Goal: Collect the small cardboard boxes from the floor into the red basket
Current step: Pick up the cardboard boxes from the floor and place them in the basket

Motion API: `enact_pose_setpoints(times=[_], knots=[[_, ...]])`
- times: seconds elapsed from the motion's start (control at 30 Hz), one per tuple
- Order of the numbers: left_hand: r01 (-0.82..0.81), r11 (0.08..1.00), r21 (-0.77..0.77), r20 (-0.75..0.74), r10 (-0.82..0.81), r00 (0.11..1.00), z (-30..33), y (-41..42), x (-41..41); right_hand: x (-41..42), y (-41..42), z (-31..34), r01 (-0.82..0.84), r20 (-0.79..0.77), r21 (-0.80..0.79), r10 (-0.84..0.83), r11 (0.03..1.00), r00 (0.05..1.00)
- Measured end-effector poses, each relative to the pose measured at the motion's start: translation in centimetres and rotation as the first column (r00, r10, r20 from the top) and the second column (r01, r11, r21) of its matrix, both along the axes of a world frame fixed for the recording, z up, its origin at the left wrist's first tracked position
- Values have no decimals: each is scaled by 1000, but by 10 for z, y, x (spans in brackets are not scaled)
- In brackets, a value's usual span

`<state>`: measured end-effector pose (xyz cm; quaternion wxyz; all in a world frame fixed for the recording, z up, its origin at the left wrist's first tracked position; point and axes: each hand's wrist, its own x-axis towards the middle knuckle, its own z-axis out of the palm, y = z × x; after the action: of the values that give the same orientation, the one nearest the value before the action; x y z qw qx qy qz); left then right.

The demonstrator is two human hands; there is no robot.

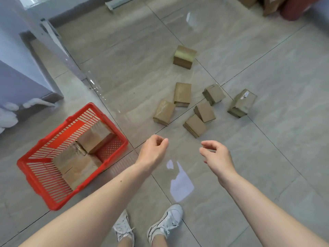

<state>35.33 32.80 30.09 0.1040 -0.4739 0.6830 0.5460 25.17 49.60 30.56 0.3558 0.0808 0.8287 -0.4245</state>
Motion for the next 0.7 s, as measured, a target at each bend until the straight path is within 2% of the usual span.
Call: enact_pose_setpoints(times=[0.2, 0.47, 0.7], knots=[[68, 997, 20, -5, -68, 998, 0, 31, -78, -67, 51, 1, 109, -14, -5, -109, 994, 994], [171, 985, 2, -36, -171, 985, -1, 39, -196, -174, 76, 11, 189, -72, -14, -190, 982, 979], [219, 976, 6, -4, -219, 976, -14, 69, -273, -246, 108, 2, 264, -70, -17, -264, 964, 962]])
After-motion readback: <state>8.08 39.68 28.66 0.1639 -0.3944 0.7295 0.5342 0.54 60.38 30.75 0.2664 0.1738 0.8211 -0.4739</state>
